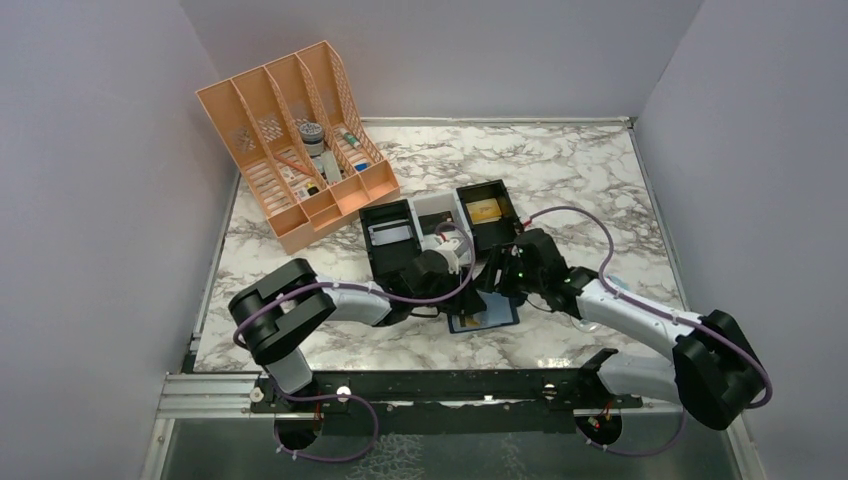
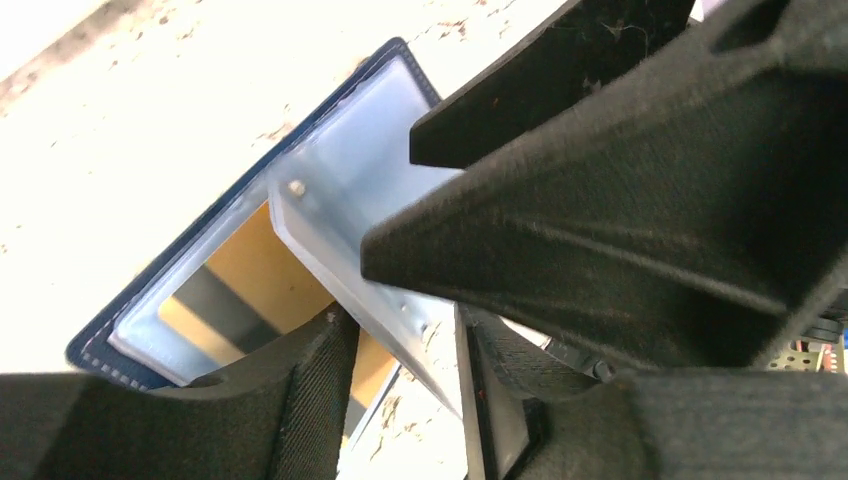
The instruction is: Take the credit cards out of the card holder
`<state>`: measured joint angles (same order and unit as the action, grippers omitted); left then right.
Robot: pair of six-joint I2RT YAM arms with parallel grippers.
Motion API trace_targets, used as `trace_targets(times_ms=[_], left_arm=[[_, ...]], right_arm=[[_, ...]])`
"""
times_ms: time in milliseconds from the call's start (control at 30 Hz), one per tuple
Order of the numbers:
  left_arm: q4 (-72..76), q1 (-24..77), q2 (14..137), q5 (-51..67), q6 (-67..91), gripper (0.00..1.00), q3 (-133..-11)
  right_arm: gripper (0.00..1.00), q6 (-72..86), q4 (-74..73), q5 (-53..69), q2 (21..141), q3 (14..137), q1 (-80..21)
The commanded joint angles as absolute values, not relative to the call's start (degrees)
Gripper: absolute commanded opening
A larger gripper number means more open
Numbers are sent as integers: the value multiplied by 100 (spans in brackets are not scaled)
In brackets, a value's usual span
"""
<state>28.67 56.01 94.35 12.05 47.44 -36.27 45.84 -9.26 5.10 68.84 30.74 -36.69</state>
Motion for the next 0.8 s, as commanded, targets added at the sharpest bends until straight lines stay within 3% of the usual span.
trace_targets(times_ms=[0,167,467,767], left_arm=[[3201,5672,9685,1467,4619,45,-3941],[3248,5864,10308,1905,4528,50,-4482],[3215,5960,10268,1875,4368,68,-4521],[3217,6078,10498,2652,4251,72,-4953]], right_arm=[[62,4295,-1557,187,6546,3192,-3021],[62,4023,-1532,772,6272,2997,-2200],[61,4075,-1323,1527,6162,2869,-2112],[61,4185,-1877,759,6084,2941,-2118]])
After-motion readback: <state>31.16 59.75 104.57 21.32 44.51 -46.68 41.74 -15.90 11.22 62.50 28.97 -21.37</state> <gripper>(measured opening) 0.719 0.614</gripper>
